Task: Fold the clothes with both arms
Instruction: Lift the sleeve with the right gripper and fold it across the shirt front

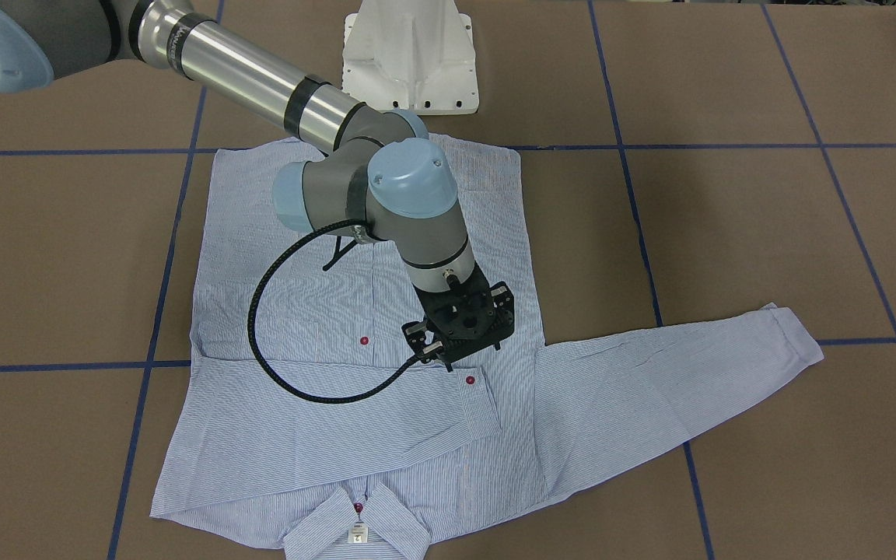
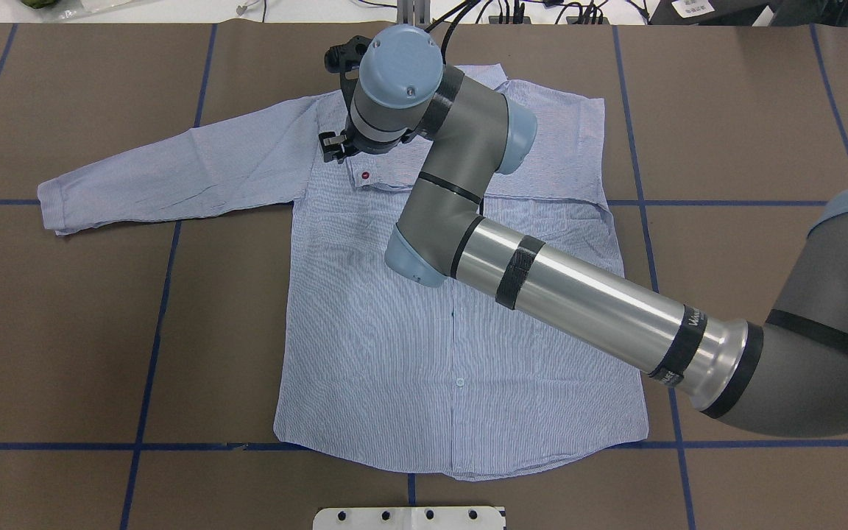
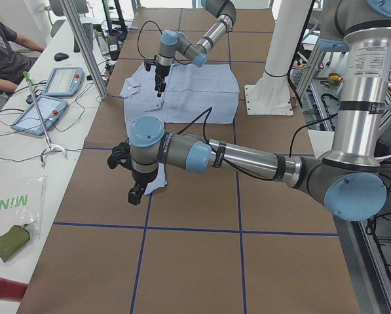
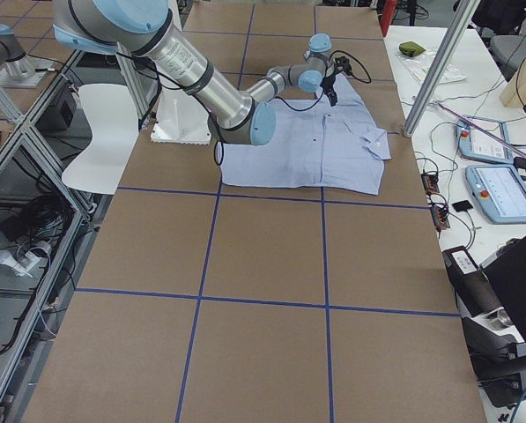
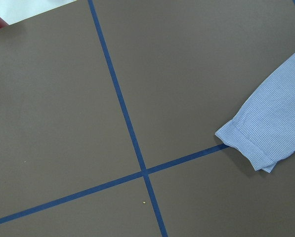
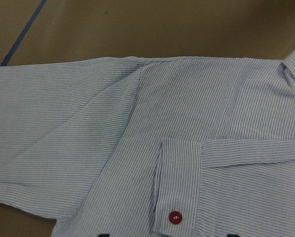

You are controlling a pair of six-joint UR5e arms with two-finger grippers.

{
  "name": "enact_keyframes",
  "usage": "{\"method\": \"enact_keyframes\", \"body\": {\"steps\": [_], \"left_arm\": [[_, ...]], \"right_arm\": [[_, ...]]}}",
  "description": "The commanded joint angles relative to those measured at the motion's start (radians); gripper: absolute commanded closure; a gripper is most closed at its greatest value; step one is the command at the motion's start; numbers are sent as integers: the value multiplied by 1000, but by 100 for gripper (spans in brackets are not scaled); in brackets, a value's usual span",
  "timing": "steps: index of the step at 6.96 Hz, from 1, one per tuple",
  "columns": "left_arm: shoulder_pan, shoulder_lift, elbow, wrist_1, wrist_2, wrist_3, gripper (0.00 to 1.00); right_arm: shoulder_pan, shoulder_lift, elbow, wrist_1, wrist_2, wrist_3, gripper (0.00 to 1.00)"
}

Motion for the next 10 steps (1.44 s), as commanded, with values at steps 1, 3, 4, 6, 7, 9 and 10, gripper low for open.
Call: {"method": "enact_keyframes", "body": {"steps": [1,3,4,6,7,9,10], "left_arm": [[82,6,13,-164,-1,-254,1],[178,15,110,-453,-2,-567,1],[225,13,190,-610,0,-677,1],[349,12,313,-912,41,-1085,3],[439,12,313,-982,152,-1267,6],[538,-2,319,-981,288,-1322,10],[539,-2,329,-978,305,-1321,13]], "right_arm": [[22,-23,127,-161,13,16,0],[108,-182,399,-379,130,-1,0],[149,-281,522,-437,170,-4,0],[250,-412,710,-635,253,-107,0],[286,-460,785,-734,253,-231,0],[320,-528,833,-764,256,-303,0],[321,-534,833,-762,256,-305,0]]}}
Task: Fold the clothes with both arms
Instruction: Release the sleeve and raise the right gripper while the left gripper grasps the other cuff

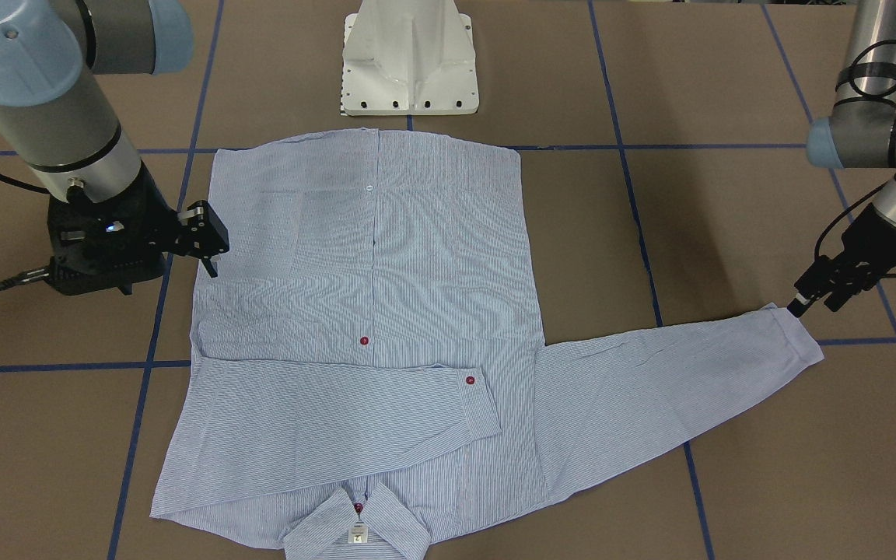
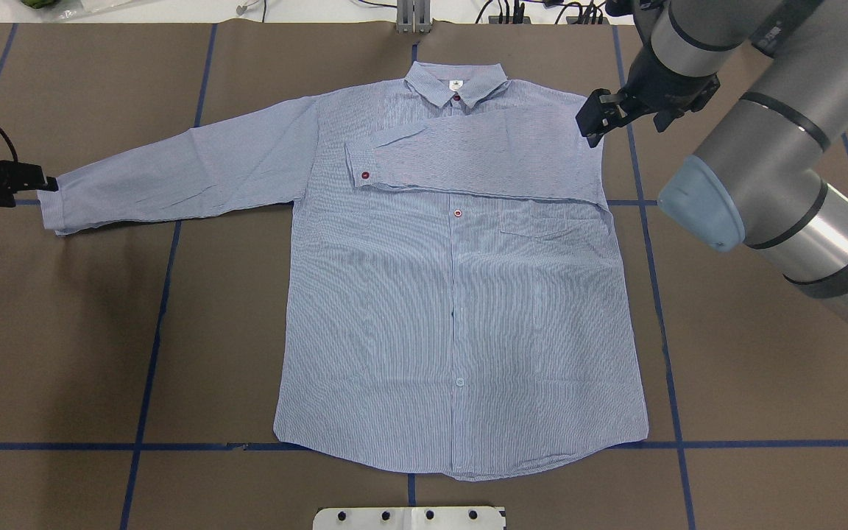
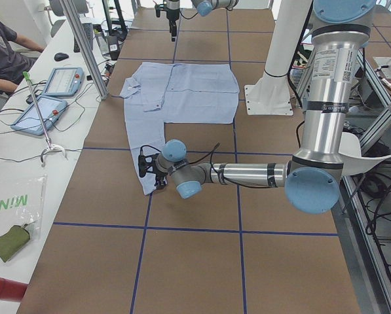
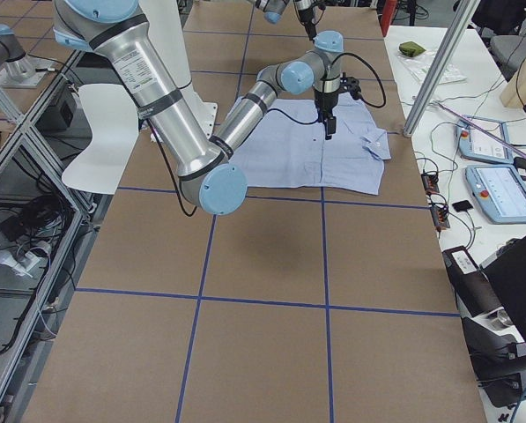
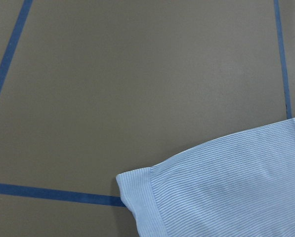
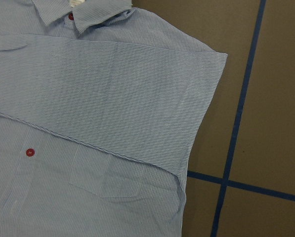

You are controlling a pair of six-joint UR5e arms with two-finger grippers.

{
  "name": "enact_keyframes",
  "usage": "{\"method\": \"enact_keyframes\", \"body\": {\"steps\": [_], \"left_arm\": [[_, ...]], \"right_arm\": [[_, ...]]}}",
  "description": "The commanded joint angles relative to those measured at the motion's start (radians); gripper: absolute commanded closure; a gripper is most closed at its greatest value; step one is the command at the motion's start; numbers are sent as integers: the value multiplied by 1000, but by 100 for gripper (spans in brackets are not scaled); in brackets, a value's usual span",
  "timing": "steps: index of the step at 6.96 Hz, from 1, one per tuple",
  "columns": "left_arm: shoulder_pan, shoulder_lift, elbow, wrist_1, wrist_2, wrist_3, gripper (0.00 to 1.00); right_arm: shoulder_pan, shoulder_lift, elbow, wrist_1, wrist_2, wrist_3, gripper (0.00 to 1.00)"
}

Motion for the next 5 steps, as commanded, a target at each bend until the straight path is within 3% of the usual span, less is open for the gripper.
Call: {"method": "enact_keyframes", "body": {"steps": [1,5], "left_arm": [[37,-2,28,-1,75,-13,19],[57,-9,65,1,132,-11,34]], "right_arm": [[10,-33,11,-3,23,-14,0],[13,-38,11,-3,34,-12,0]]}}
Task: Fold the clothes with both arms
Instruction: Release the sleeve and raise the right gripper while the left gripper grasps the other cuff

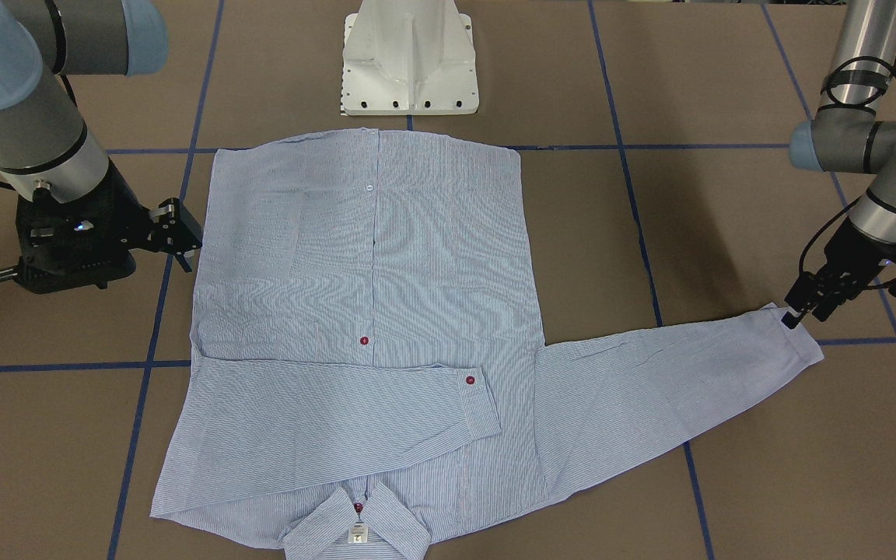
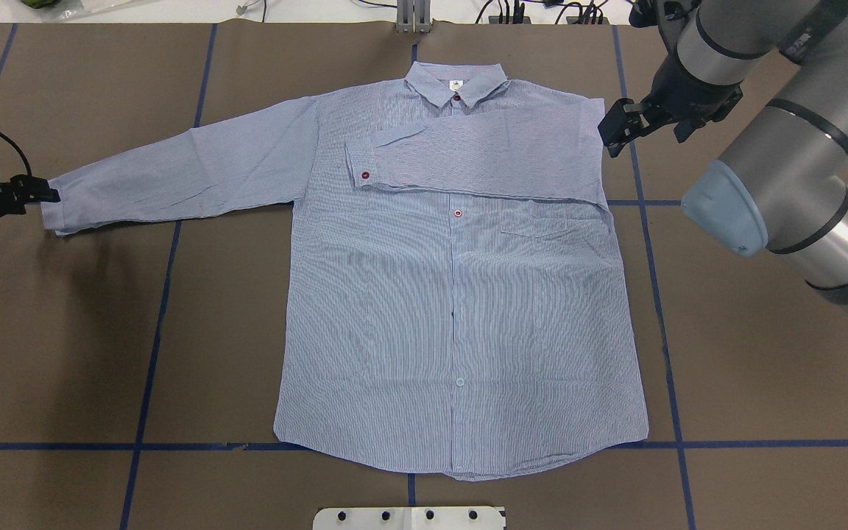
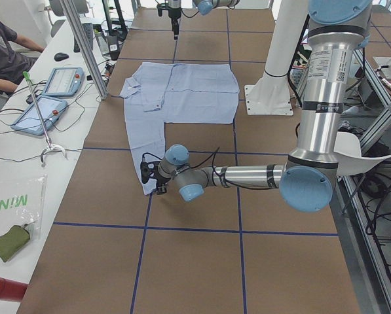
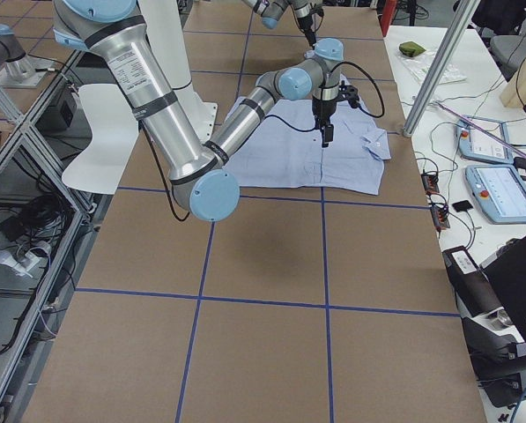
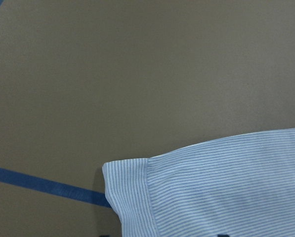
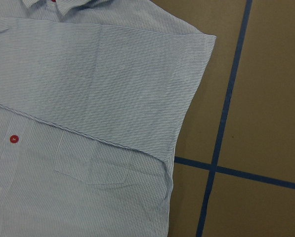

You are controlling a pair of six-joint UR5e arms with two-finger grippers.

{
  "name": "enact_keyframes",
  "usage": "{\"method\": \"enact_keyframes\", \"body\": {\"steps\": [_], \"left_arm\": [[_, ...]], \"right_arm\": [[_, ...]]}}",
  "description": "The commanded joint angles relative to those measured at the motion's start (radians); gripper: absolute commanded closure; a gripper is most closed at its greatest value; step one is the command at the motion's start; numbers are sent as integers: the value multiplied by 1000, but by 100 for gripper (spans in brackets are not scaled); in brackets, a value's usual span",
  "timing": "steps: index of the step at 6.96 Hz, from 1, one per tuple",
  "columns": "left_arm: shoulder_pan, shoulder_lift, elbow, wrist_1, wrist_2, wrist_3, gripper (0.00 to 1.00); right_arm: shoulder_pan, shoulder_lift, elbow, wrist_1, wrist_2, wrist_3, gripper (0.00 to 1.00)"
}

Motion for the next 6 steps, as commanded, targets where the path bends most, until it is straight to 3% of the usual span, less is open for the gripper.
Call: {"method": "enact_keyframes", "body": {"steps": [1,4,6], "left_arm": [[20,-4,11,1,29,-1,38],[24,-9,20,4,30,-1,49],[24,-9,20,4,29,-1,66]], "right_arm": [[0,-1,2,2,2,1,0],[5,-2,2,2,16,1,0],[5,-4,9,2,14,1,0]]}}
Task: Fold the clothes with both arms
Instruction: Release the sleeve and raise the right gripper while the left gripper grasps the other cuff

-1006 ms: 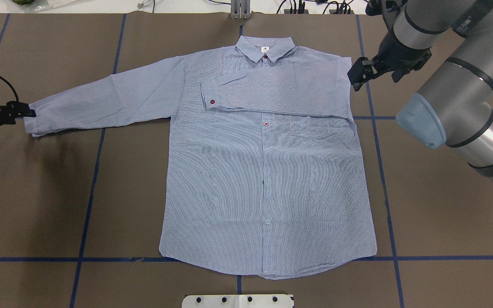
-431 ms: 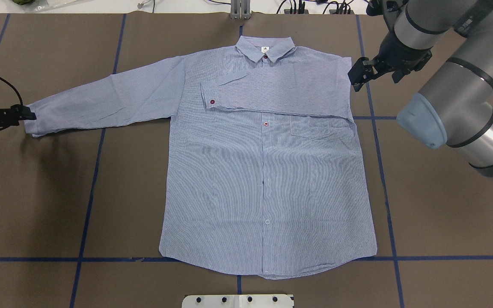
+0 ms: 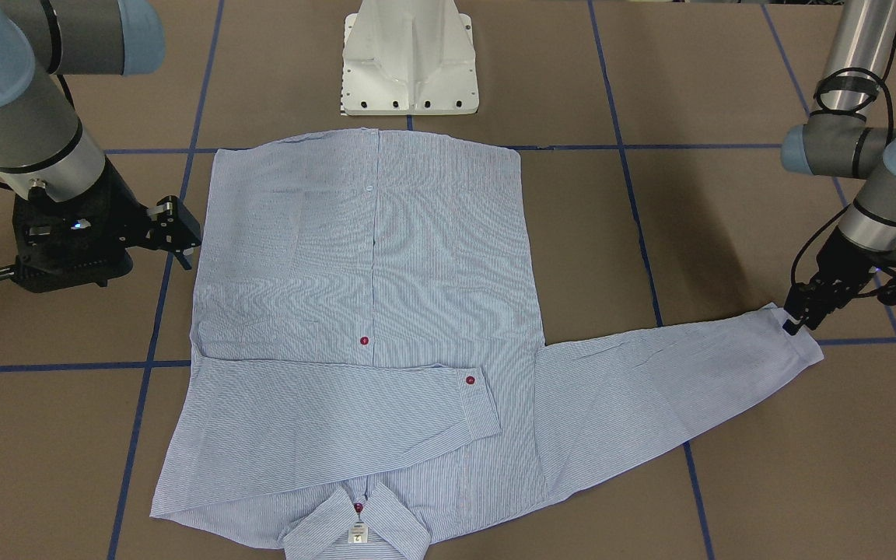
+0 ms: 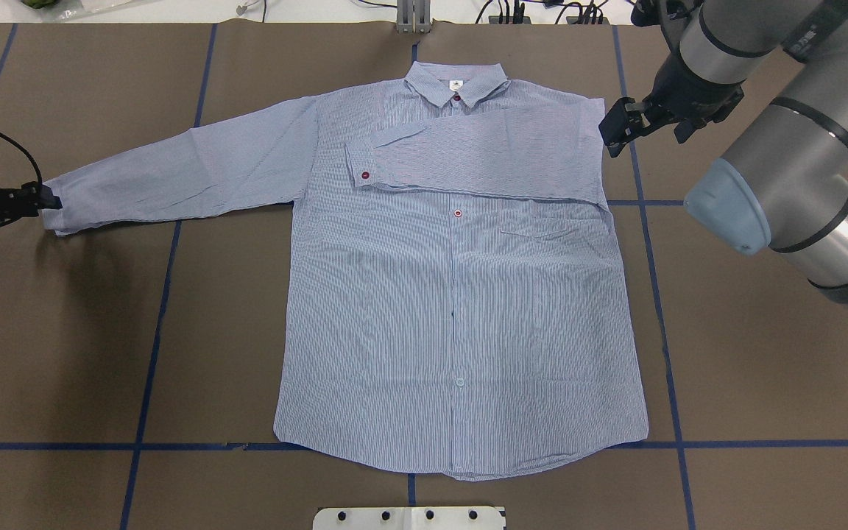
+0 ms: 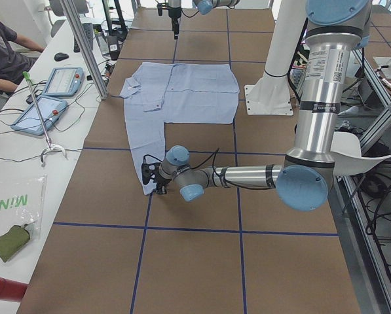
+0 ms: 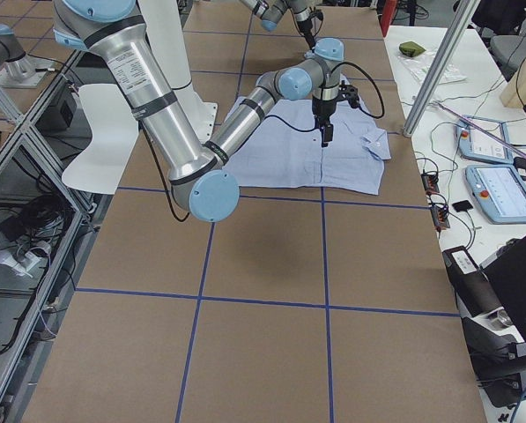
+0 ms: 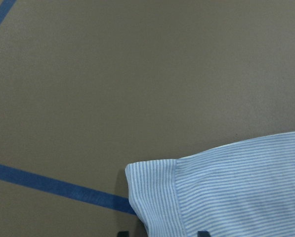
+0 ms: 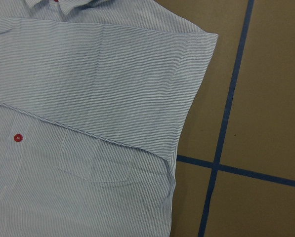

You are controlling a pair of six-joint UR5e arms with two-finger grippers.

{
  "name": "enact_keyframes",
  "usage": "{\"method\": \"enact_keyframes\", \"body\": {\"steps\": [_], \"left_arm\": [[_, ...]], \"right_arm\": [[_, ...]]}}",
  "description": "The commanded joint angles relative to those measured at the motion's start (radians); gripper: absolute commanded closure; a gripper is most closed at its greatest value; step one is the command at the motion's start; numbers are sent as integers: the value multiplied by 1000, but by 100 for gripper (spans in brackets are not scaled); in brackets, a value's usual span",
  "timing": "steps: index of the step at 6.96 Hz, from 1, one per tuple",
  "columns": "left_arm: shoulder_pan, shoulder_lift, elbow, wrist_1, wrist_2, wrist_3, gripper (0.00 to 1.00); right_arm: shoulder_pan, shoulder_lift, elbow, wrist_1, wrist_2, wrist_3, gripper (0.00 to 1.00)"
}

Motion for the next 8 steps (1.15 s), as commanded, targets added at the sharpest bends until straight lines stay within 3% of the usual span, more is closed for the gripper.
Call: {"method": "enact_keyframes", "body": {"steps": [1,4,6,8], "left_arm": [[0,0,-1,0,-1,0,75],[0,0,-10,0,-10,2,100],[-1,-2,-51,3,-53,3,100],[-1,-34,-232,218,-76,9,100]], "right_arm": [[0,-1,5,0,-1,2,0],[0,-1,5,0,-1,2,0],[8,-34,26,0,7,0,0],[25,-105,57,0,8,-46,0]]}}
